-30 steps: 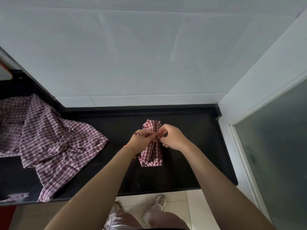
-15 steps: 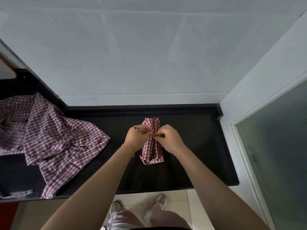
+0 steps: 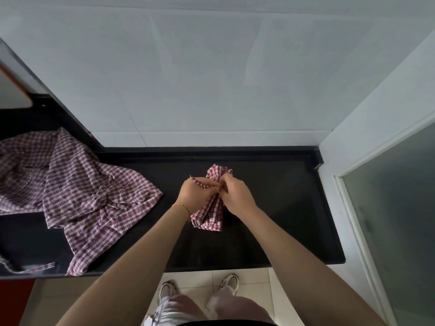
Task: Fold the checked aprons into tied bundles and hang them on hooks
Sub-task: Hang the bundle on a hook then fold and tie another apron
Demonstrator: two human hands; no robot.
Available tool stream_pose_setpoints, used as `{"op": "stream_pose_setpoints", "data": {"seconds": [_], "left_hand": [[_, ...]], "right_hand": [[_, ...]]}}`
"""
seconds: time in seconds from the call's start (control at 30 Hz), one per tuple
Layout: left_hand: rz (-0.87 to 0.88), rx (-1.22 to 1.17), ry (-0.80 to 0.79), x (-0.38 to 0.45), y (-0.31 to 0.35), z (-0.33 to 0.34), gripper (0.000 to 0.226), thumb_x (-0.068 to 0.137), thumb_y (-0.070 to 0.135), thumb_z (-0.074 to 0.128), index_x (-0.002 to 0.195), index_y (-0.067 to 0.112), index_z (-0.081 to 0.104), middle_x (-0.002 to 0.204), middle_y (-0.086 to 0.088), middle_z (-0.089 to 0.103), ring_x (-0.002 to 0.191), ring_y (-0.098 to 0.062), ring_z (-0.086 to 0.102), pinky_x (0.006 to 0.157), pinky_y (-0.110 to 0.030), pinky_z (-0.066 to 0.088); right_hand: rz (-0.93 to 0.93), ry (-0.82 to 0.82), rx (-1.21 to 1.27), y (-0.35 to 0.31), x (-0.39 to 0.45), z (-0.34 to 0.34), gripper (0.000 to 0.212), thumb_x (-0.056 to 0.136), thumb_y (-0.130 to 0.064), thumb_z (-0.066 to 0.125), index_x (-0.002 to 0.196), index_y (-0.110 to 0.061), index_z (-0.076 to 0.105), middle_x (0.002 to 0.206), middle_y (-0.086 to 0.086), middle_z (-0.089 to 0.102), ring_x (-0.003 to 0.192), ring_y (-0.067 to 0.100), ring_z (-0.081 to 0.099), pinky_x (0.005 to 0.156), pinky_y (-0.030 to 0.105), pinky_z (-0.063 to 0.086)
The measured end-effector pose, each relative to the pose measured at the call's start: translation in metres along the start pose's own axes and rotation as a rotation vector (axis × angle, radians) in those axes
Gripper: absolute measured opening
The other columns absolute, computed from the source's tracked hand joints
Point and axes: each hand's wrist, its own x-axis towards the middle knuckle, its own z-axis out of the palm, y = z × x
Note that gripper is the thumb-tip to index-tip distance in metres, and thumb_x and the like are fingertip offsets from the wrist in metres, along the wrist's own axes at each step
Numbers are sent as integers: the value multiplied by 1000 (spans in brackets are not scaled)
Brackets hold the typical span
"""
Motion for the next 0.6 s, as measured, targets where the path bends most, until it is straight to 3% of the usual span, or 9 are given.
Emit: {"op": "stream_pose_setpoints", "data": {"seconds": [0.13, 0.23, 0.33, 0.4, 0.5, 0.6], "left_hand": [[-4, -41, 37, 0, -2, 2, 17, 95, 15, 64, 104, 23, 77, 102, 10, 73, 96, 0, 64, 90, -16, 49], [-2, 14, 66, 0, -5, 6, 18, 97, 18, 61, 107, 24, 76, 103, 12, 71, 97, -1, 62, 85, -11, 44], [-16, -8, 122, 1, -9, 7, 16, 95, 16, 64, 106, 18, 76, 106, 5, 72, 101, -7, 63, 93, -21, 48], [-7, 17, 127, 2, -10, 5, 16, 94, 16, 65, 107, 15, 76, 106, 2, 71, 100, -9, 63, 90, -18, 47], [7, 77, 102, 4, -9, 1, 17, 95, 18, 65, 108, 15, 75, 107, 3, 70, 95, -5, 60, 83, -12, 42], [-6, 65, 83, 3, -8, 0, 17, 94, 19, 66, 108, 17, 75, 107, 4, 70, 98, -7, 62, 88, -19, 46]], "right_hand": [[56, 28, -2, -7, 1, 12, 17, 103, -17, 47, 110, -11, 61, 103, 3, 61, 89, 15, 61, 79, 29, 52], [87, 70, 68, -6, 2, 12, 17, 102, -15, 51, 107, -9, 67, 102, 1, 62, 89, 12, 59, 82, 27, 51], [220, -74, 286, -3, 4, -1, 8, 93, -18, 69, 96, -12, 68, 97, -3, 67, 87, 14, 66, 80, 30, 56], [317, -231, 415, -2, 5, -10, 17, 87, -21, 76, 98, -12, 69, 97, 0, 70, 90, 14, 68, 78, 30, 56], [404, -417, 778, 2, 7, -18, 18, 92, -8, 69, 110, -5, 69, 110, 9, 71, 101, 17, 71, 91, 33, 58], [429, -397, 813, 6, 10, -20, 16, 93, 0, 64, 108, -3, 68, 111, 12, 69, 101, 20, 71, 86, 29, 59]]}}
